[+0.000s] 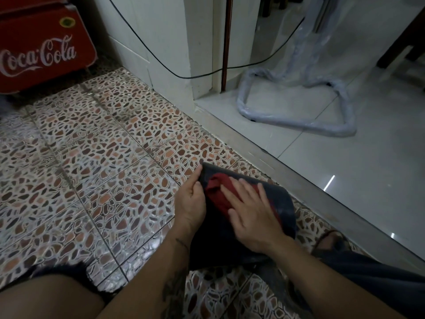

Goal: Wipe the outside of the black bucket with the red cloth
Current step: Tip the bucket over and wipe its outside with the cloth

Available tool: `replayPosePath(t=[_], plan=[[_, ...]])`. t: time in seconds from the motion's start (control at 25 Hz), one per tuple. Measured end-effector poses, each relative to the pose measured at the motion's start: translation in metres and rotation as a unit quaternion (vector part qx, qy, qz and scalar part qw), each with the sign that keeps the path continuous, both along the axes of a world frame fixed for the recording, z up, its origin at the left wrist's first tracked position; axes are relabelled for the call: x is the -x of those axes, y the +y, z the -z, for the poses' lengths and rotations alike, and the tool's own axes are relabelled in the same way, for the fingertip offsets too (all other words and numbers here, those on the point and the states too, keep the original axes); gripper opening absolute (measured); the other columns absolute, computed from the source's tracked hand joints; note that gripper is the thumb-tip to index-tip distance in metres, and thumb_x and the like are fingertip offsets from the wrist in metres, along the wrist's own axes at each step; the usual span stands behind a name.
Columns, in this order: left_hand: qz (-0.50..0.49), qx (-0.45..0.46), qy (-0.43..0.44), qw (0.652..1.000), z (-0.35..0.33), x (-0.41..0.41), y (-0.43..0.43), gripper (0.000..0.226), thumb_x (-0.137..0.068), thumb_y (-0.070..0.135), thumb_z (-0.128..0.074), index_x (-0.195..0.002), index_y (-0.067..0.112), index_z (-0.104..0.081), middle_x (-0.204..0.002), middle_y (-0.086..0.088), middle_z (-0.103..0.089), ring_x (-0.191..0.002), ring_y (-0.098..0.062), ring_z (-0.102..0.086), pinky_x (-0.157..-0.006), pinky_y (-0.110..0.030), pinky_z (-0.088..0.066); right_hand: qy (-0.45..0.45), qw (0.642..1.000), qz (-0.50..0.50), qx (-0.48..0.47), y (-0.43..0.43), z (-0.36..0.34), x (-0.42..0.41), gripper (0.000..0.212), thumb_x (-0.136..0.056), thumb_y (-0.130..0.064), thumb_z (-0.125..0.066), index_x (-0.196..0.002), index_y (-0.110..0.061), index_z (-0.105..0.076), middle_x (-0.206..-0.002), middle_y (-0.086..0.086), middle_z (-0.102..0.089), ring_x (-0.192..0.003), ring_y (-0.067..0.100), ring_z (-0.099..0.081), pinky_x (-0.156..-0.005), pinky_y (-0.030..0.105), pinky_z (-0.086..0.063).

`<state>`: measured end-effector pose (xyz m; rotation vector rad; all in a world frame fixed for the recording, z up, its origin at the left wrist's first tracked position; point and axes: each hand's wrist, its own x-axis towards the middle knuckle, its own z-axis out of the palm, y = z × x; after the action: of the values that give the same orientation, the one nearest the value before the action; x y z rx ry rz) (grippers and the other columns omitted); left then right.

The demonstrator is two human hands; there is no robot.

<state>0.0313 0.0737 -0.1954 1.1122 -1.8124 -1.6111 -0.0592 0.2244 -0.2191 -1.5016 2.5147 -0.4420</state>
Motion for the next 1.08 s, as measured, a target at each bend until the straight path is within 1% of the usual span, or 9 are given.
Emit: replayPosePath(t=[0.16,0.24,0.36,0.48,0.56,0.68,0.84,0.96,1.08], plan=[[0.025,0.036,-0.006,0.999,-0.003,-0.002,0.006,0.056,-0.089,0.034,-0.035,-0.140,0.027,-0.054,-0.144,0.005,-0.054,-0.130,-0.011,-0.049,-0.113,-0.039,-0.038,-0.017,0.977,0.185,-0.100,0.019,0.002,0.056,0.061,-0.098,-0.044,-0.014,-0.156,-0.030,-0.030,-0.163,0.001,-0.032,-0.149,0.022,-0.026,-0.121,0.056,-0.012],[0.036,0.045,-0.011,0.998,-0.002,-0.004,0.011,0.054,-0.090,0.037,-0.041,-0.143,0.031,-0.050,-0.145,0.005,-0.053,-0.131,-0.013,-0.048,-0.112,-0.041,-0.038,-0.067,0.953,0.267,-0.127,-0.004,-0.005,0.060,0.060,-0.100,-0.043,-0.014,-0.155,-0.027,-0.033,-0.163,0.003,-0.032,-0.148,0.024,-0.026,-0.121,0.060,-0.008],[0.030,0.033,-0.033,0.998,-0.001,-0.001,0.006,0.051,-0.091,0.030,-0.050,-0.142,0.037,-0.050,-0.139,0.001,-0.058,-0.123,-0.022,-0.056,-0.104,-0.046,-0.046,-0.052,0.980,0.188,-0.038,-0.024,-0.005,0.017,0.064,-0.097,-0.051,-0.016,-0.157,-0.031,-0.027,-0.168,-0.001,-0.020,-0.154,0.021,-0.013,-0.123,0.053,0.006],[0.053,0.051,-0.078,0.994,-0.008,0.013,-0.007,0.049,-0.094,0.019,-0.052,-0.141,0.033,-0.053,-0.137,-0.001,-0.060,-0.122,-0.022,-0.057,-0.108,-0.039,-0.043,-0.046,0.994,0.087,0.036,0.013,-0.003,-0.005,0.059,-0.100,-0.049,-0.025,-0.158,-0.035,-0.027,-0.167,-0.004,-0.023,-0.153,0.017,-0.017,-0.124,0.043,-0.001],[0.060,0.080,-0.113,0.988,-0.016,0.019,-0.011,0.049,-0.094,0.016,-0.052,-0.141,0.029,-0.053,-0.141,-0.001,-0.057,-0.126,-0.020,-0.053,-0.110,-0.028,-0.034,-0.042,0.989,0.142,0.015,0.036,-0.001,0.016,0.058,-0.100,-0.048,-0.032,-0.156,-0.033,-0.033,-0.165,-0.003,-0.028,-0.151,0.021,-0.024,-0.124,0.044,-0.009],[0.072,0.090,-0.122,0.986,-0.025,0.020,-0.018,0.050,-0.095,0.011,-0.050,-0.141,0.031,-0.053,-0.142,-0.002,-0.055,-0.125,-0.022,-0.052,-0.112,-0.035,-0.037,-0.139,0.960,0.244,0.002,0.052,-0.006,0.041,0.049,-0.100,-0.035,-0.047,-0.148,-0.028,-0.049,-0.159,-0.002,-0.041,-0.143,0.024,-0.038,-0.120,0.044,-0.025],[0.090,0.175,-0.104,0.975,-0.046,0.023,-0.039,0.055,-0.090,0.007,-0.049,-0.135,0.039,-0.056,-0.135,0.004,-0.061,-0.120,-0.014,-0.054,-0.102,-0.021,-0.036,-0.264,0.906,0.307,0.118,0.043,-0.023,0.038,0.043,-0.090,-0.001,-0.053,-0.110,-0.029,-0.077,-0.127,-0.004,-0.069,-0.112,0.015,-0.061,-0.097,0.027,-0.047],[0.121,0.300,-0.101,0.941,-0.062,0.021,-0.047,0.061,-0.085,0.008,-0.050,-0.135,0.044,-0.053,-0.129,0.001,-0.066,-0.118,-0.022,-0.059,-0.102,-0.028,-0.042,-0.328,0.875,0.319,0.159,0.028,-0.035,0.027,0.049,-0.078,0.010,-0.049,-0.082,-0.033,-0.070,-0.104,0.000,-0.072,-0.081,0.017,-0.064,-0.058,0.023,-0.046],[0.174,0.451,-0.122,0.867,-0.062,0.011,-0.048,0.067,-0.082,0.007,-0.051,-0.137,0.046,-0.046,-0.125,0.000,-0.068,-0.110,-0.029,-0.063,-0.089,-0.041,-0.054,-0.368,0.854,0.325,0.171,0.022,-0.053,0.027,0.040,-0.071,0.006,-0.042,-0.086,-0.029,-0.056,-0.093,0.008,-0.067,-0.067,0.020,-0.055,-0.049,0.026,-0.039]])
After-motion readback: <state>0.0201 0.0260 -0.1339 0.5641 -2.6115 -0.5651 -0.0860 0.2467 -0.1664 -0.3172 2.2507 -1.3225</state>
